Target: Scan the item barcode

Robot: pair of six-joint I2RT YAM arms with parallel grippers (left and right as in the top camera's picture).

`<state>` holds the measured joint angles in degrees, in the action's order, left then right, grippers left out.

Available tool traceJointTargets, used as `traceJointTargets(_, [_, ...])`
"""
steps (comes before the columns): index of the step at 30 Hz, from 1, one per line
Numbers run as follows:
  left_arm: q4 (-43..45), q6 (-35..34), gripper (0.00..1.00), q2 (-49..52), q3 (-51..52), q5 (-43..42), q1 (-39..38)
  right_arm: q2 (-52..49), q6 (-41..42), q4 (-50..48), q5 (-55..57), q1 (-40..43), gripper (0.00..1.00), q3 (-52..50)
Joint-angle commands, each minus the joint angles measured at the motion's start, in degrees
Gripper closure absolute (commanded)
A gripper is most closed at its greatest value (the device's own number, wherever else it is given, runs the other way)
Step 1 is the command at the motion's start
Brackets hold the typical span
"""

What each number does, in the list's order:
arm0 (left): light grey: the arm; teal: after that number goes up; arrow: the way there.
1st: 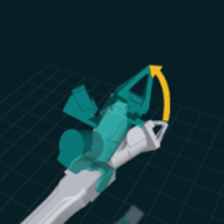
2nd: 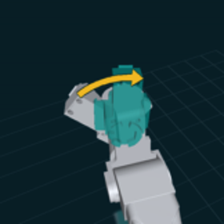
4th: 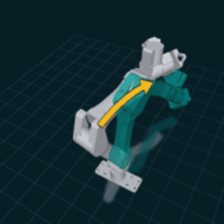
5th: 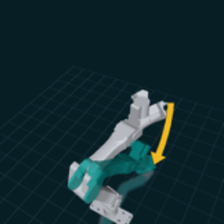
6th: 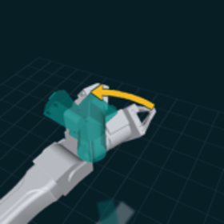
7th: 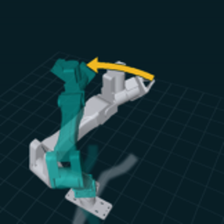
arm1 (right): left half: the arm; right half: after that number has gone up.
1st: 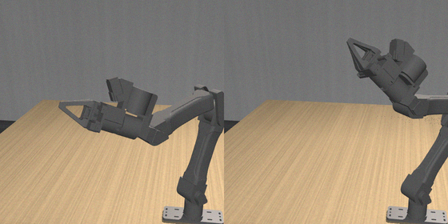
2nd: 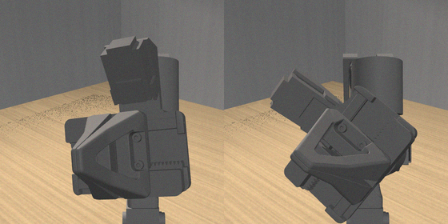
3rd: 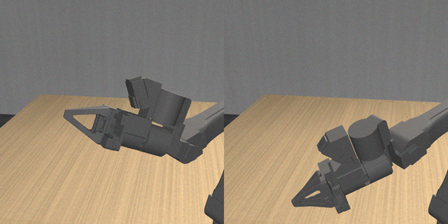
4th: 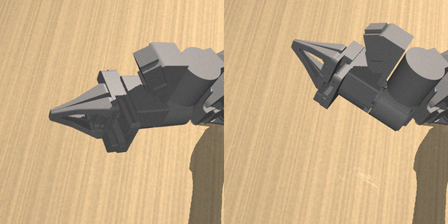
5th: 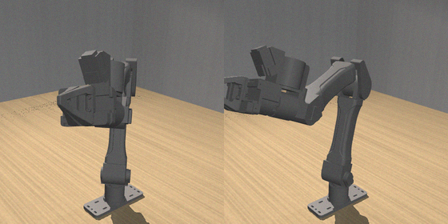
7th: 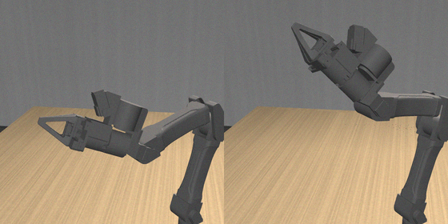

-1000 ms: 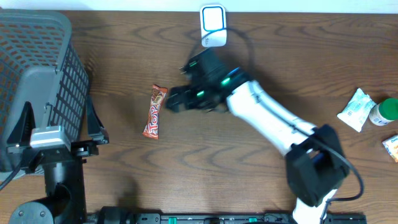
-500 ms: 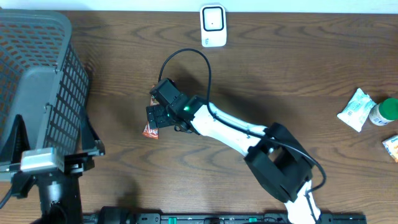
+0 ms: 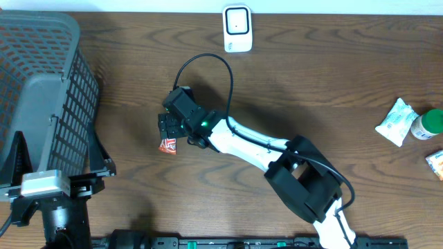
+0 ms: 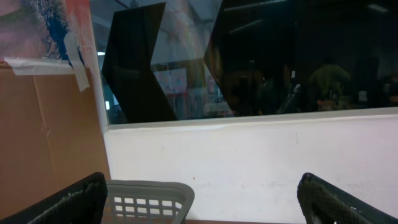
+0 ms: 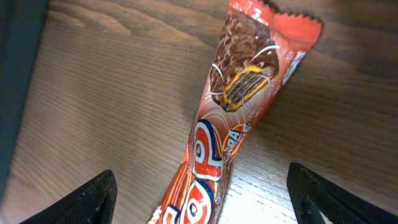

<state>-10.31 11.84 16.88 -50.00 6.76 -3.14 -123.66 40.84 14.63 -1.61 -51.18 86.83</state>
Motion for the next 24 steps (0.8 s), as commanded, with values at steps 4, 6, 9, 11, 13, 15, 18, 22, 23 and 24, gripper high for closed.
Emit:
traceJointTargets(4, [0.0,-0.3,0.03,-0.5,0.3,-0.3,0.2,-3.6,1.4,-1.4,1.6,-0.7,0.21,0.2])
traceJointTargets(6, [0.0,-0.3,0.02,-0.5,0.3,-0.3,0.2,-4.0,1.4,-1.9,1.6,-0.9,0.25,0.2])
traceJointTargets(9, [0.0,-0.3,0.02,-0.5,0.3,-0.3,0.2,-4.2,1.4,-2.1,1.7,-1.0,0.33,0.2])
traceJointTargets(11, [0.0,-0.3,0.02,-0.5,0.3,-0.3,0.2,-4.2,1.3,-2.1,1.7,-1.0,0.39,0.2])
traceJointTargets(13, [0.0,-0.3,0.02,-0.5,0.3,-0.3,0.2,-4.2,1.3,-2.0,1.7,-1.0,0.51,0.2])
traceJointTargets(15, [0.0,-0.3,0.02,-0.5,0.3,-0.3,0.2,-4.2,1.3,-1.9,1.7,-1.0,0.66,0.2])
traceJointTargets(18, [0.0,-0.3,0.02,-0.5,0.3,-0.3,0.3,-4.2,1.1,0.0,1.7,-1.0,0.96,0.2])
traceJointTargets(22, [0.0,-0.3,0.02,-0.6,0.3,-0.3,2.0,-1.6,1.1,7.0,1.7,0.3,0.99,1.0])
traceJointTargets(23, [0.0,-0.3,0.02,-0.7,0.3,-0.3,2.6,-0.3,1.1,9.4,1.7,0.9,0.99,1.2])
traceJointTargets(24, [0.0,-0.3,0.02,-0.8,0.3,-0.3,3.3,1.5,1.1,12.5,2.1,1.6,0.99,1.4])
